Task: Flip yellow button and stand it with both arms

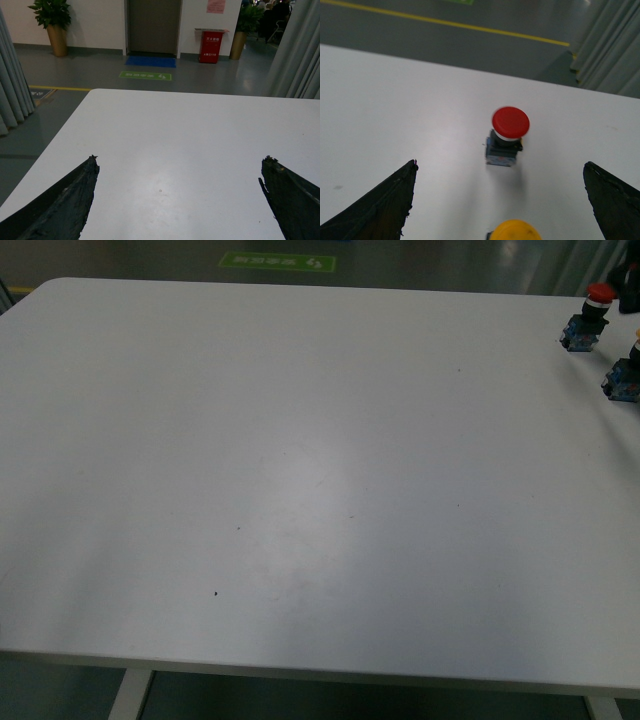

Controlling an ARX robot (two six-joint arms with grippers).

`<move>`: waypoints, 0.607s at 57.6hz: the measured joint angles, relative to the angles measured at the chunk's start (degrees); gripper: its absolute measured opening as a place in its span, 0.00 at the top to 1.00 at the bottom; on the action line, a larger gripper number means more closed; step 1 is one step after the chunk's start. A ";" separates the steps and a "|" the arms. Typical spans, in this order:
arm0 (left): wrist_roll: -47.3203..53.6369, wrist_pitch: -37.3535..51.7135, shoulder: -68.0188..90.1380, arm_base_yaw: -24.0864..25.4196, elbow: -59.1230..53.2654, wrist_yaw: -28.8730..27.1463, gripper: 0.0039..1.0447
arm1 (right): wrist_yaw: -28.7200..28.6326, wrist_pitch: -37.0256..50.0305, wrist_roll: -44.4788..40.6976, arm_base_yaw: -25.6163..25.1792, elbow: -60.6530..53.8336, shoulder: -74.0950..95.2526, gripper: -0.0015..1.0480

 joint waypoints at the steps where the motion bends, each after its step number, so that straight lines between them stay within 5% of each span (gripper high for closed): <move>1: 0.00 0.00 0.00 0.00 0.00 0.00 0.06 | -0.39 0.42 0.61 0.02 -0.72 -0.77 0.07; 19: 0.02 0.00 -0.13 0.00 0.00 0.00 0.06 | -1.29 9.35 11.15 1.40 -19.41 -17.16 0.08; 26: 0.02 0.00 -0.11 0.00 0.00 -0.02 0.06 | 7.19 30.25 10.34 2.78 -31.80 -18.84 0.34; 35: 0.00 0.00 -0.11 0.00 0.00 -0.02 0.06 | 8.33 34.21 10.19 4.22 -42.69 -28.02 0.63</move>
